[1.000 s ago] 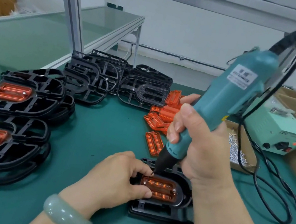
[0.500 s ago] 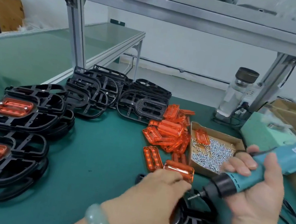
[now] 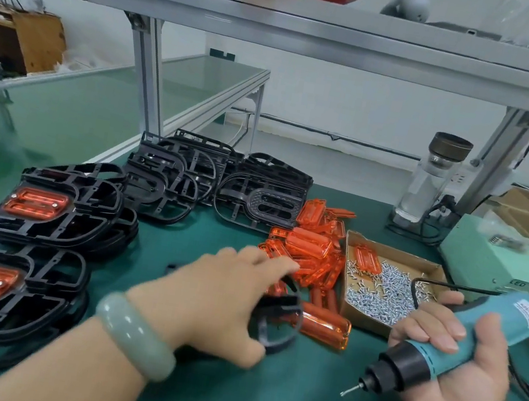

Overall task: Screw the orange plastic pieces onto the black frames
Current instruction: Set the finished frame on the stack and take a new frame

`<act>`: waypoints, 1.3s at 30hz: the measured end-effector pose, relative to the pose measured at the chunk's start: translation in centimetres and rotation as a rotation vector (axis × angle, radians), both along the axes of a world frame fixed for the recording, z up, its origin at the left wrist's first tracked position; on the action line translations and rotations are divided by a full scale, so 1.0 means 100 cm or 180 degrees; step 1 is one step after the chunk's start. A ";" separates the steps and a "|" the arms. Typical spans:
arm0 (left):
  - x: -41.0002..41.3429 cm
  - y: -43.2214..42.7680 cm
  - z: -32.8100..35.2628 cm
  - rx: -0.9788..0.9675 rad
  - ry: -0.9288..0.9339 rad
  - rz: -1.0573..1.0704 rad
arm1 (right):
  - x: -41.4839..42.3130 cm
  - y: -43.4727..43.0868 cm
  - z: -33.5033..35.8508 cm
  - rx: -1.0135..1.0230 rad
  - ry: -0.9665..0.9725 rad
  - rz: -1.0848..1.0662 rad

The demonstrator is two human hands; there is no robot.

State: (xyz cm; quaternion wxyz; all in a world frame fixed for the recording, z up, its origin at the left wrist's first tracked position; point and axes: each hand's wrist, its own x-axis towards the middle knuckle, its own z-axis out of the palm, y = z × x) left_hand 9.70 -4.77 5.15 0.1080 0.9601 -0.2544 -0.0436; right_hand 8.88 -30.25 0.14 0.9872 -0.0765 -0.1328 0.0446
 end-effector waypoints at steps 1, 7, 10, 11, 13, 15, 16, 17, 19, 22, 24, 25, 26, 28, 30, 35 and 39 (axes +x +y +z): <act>0.007 0.009 0.002 0.0094 0.0064 0.0126 | 0.000 0.000 -0.002 -0.0002 -0.0012 0.0045; 0.039 0.039 0.005 0.0736 0.0572 0.0550 | 0.000 0.006 -0.001 -0.0513 0.0228 -0.0341; 0.045 0.043 -0.001 0.0871 0.0799 0.0571 | 0.000 0.010 0.001 -0.0802 0.0390 -0.0606; 0.046 0.043 -0.004 0.0876 0.0844 0.0556 | 0.000 0.011 0.001 -0.0831 0.0438 -0.0626; 0.047 0.044 -0.007 0.0857 0.0887 0.0482 | 0.001 0.012 0.002 -0.0852 0.0512 -0.0626; 0.049 0.044 -0.008 0.0778 0.0941 0.0421 | 0.001 0.014 0.003 -0.0862 0.0541 -0.0615; 0.050 0.045 -0.007 0.0755 0.0971 0.0407 | 0.000 0.015 0.003 -0.0872 0.0541 -0.0604; 0.051 0.046 -0.006 0.0759 0.0992 0.0403 | 0.000 0.016 0.003 -0.0882 0.0546 -0.0594; 0.053 0.049 -0.005 0.0827 0.0991 0.0426 | -0.001 0.017 0.003 -0.0883 0.0571 -0.0576; 0.055 0.052 -0.005 0.0984 0.0991 0.0469 | -0.002 0.020 0.004 -0.0848 0.0612 -0.0548; 0.057 0.053 -0.005 0.0934 0.1073 0.0507 | -0.002 0.021 0.004 -0.0819 0.0646 -0.0528; 0.059 0.053 -0.003 0.0813 0.1085 0.0510 | -0.002 0.022 0.005 -0.0804 0.0661 -0.0521; 0.062 0.051 0.000 0.0646 0.1023 0.0491 | -0.002 0.023 0.005 -0.0791 0.0679 -0.0515; 0.073 0.043 0.005 0.0224 0.0618 0.0443 | -0.002 0.024 0.006 -0.0783 0.0727 -0.0501; 0.090 0.032 0.009 -0.0190 0.0085 0.0509 | -0.001 0.024 0.006 -0.0773 0.0782 -0.0491; 0.140 0.005 0.004 -0.0407 -0.0541 0.1126 | 0.004 0.023 0.006 -0.0775 0.0929 -0.0512; 0.172 -0.003 -0.008 -0.0155 -0.0625 0.1391 | 0.010 0.024 0.004 -0.0830 0.0981 -0.0549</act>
